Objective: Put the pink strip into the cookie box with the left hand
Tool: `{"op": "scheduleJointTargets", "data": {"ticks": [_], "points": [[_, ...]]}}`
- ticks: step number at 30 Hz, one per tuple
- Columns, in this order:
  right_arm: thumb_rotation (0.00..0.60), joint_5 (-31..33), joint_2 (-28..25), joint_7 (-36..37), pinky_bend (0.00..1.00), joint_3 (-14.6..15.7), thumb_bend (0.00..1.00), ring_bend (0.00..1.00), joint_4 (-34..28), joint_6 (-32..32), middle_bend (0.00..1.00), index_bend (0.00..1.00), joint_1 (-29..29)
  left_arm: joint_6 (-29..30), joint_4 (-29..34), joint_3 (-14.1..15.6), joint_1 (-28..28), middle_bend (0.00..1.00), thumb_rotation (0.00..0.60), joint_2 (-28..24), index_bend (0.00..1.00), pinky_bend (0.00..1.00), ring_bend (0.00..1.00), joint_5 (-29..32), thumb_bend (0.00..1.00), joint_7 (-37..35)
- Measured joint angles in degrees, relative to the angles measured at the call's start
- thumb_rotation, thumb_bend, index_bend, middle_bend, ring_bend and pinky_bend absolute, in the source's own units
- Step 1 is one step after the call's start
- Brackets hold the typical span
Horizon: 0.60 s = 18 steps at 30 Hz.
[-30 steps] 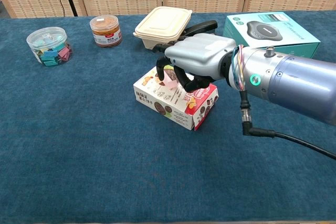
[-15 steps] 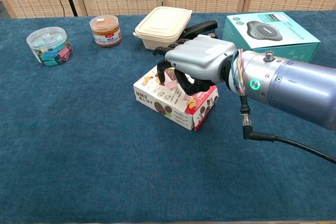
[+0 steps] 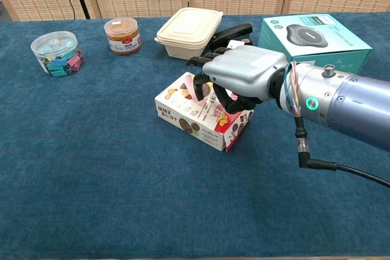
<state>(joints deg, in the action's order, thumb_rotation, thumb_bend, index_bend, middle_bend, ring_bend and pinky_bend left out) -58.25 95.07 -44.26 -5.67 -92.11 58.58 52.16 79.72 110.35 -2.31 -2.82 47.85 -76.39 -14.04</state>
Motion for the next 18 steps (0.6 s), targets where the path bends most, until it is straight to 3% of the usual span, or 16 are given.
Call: {"op": "scheduleJointTargets", "data": {"ticks": [18], "points": [[0.6,-2.8,0.7,1.1,0.0,1.4,1.0,0.0,1.4,-0.1,0.0,0.34,-1.4,-0.3,0.0,-0.2,0.1,0.0,0.6,0.1,0.0,0.0,0.0,0.0,0.21,0.1]]}}
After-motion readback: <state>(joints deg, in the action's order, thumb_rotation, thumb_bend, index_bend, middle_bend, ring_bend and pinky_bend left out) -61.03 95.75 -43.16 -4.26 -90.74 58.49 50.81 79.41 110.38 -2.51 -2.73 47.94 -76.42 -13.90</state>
